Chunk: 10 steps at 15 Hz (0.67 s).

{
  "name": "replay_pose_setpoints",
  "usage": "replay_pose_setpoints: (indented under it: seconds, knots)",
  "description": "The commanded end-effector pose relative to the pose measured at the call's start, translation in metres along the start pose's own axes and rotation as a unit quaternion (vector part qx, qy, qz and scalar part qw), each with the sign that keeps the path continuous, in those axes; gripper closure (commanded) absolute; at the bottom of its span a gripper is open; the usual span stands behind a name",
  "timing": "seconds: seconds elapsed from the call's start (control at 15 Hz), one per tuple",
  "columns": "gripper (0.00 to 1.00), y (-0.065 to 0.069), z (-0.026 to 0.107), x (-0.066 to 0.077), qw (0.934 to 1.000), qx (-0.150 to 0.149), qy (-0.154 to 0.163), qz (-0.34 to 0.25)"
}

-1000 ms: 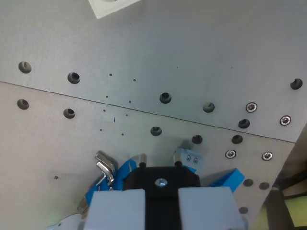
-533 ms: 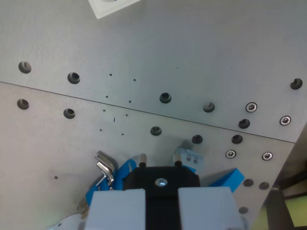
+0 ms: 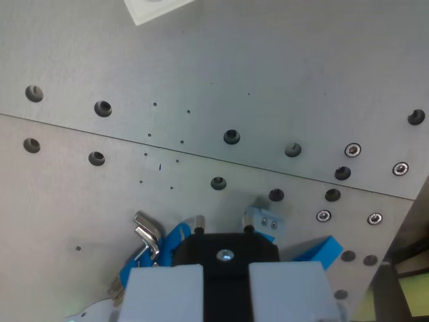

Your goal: Move above the white socket

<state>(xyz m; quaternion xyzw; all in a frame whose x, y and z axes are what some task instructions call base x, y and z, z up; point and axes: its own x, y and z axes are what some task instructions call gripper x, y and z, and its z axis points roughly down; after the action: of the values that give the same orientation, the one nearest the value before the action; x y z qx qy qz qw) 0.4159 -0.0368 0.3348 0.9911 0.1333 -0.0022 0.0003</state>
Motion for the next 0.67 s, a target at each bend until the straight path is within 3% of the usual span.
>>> replay_pose_setpoints:
  seconds: [0.07, 0.67]
  knots:
    - [1.00, -0.001, 0.008, 0.004, 0.9999, -0.004, 0.015, -0.002]
    - [1.00, -0.006, 0.038, 0.013, 0.9995, -0.007, 0.032, -0.003]
